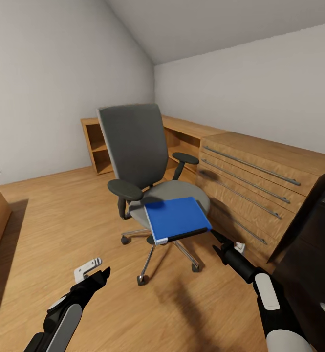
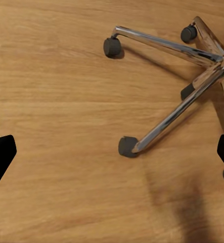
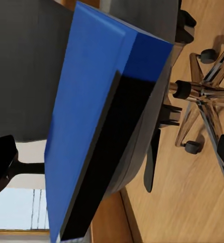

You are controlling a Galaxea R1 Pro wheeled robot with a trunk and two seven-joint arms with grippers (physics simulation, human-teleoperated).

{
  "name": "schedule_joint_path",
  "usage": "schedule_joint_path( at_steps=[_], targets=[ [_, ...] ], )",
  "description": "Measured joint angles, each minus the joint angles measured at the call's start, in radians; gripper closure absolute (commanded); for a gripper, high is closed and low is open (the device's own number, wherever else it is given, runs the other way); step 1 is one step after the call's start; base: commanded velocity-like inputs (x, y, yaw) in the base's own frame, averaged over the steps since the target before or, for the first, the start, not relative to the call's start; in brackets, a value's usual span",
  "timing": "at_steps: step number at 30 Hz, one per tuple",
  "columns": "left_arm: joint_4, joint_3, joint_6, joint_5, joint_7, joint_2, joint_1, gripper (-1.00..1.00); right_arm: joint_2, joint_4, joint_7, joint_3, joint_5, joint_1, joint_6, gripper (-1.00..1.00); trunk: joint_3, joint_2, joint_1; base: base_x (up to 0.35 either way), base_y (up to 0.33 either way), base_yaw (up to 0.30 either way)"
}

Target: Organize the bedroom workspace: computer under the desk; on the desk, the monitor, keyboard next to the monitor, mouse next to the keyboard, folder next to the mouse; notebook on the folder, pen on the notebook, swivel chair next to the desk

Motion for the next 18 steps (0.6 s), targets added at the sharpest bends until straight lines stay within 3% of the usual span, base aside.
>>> schedule_joint_path(
  at_steps=[6,11,18],
  targets=[
    [0.019,0.000,-0.001,0.000,-0.004,0.001,0.000,-1.00,-0.001,0.004,0.000,0.000,0.001,0.000,-0.001,-1.00,0.000,0.000,0.000,0.018,0.000,0.000],
    [0.031,0.000,-0.001,-0.001,-0.004,0.001,0.000,-1.00,-0.001,0.008,-0.003,-0.001,0.003,0.000,-0.005,-1.00,0.000,0.000,0.000,0.208,-0.010,0.000],
    [0.034,0.001,-0.002,-0.004,-0.005,0.002,0.000,-1.00,-0.003,0.053,-0.005,0.001,0.004,0.000,-0.058,-1.00,0.000,0.000,0.000,0.084,-0.006,0.000]
  ],
)
